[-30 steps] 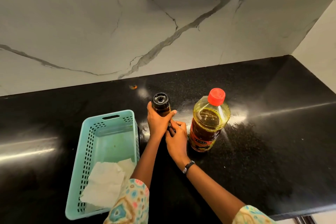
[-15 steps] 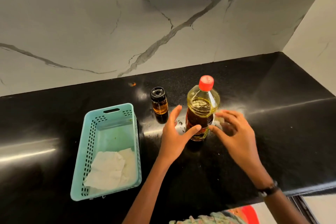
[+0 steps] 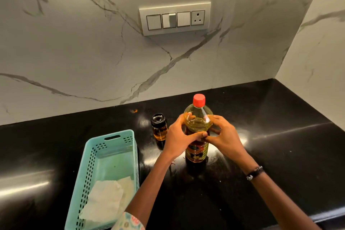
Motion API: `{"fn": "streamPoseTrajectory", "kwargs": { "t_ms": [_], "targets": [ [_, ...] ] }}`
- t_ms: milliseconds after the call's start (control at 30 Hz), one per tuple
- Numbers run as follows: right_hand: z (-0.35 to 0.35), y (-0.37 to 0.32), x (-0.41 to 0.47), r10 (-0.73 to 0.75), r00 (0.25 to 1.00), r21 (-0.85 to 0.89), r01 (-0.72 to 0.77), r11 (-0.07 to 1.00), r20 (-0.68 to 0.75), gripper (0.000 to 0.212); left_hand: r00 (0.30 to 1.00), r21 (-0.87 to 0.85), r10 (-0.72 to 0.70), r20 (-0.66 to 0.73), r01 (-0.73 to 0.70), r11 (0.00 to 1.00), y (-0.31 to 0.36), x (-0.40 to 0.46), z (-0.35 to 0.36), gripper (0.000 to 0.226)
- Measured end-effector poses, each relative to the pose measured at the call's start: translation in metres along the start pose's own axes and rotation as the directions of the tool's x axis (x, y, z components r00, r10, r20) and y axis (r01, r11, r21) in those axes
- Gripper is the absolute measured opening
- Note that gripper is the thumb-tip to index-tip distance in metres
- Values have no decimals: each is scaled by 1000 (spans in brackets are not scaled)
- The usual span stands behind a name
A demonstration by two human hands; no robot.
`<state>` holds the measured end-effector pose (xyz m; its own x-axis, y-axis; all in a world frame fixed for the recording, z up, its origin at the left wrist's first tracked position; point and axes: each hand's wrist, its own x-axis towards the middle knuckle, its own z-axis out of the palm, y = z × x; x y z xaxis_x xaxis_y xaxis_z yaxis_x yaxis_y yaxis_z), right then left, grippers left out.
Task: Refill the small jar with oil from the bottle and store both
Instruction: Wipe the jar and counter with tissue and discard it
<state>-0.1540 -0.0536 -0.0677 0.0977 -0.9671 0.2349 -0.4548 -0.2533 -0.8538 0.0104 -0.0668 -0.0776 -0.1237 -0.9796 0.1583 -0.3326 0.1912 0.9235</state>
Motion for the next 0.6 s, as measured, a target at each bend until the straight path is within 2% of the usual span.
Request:
{"fn": "streamPoseTrajectory", "kwargs": {
  "t_ms": [200,600],
  "targets": [
    [-7,-4,53,-70,997,9,70,998,-11,55,997,32,56,-52,-54,998,12,46,-12,80],
    [1,26,118,-35,997,32,33,999,71,58,991,52,-43,-123,49,997,-11,99,-8,78]
  ]
}}
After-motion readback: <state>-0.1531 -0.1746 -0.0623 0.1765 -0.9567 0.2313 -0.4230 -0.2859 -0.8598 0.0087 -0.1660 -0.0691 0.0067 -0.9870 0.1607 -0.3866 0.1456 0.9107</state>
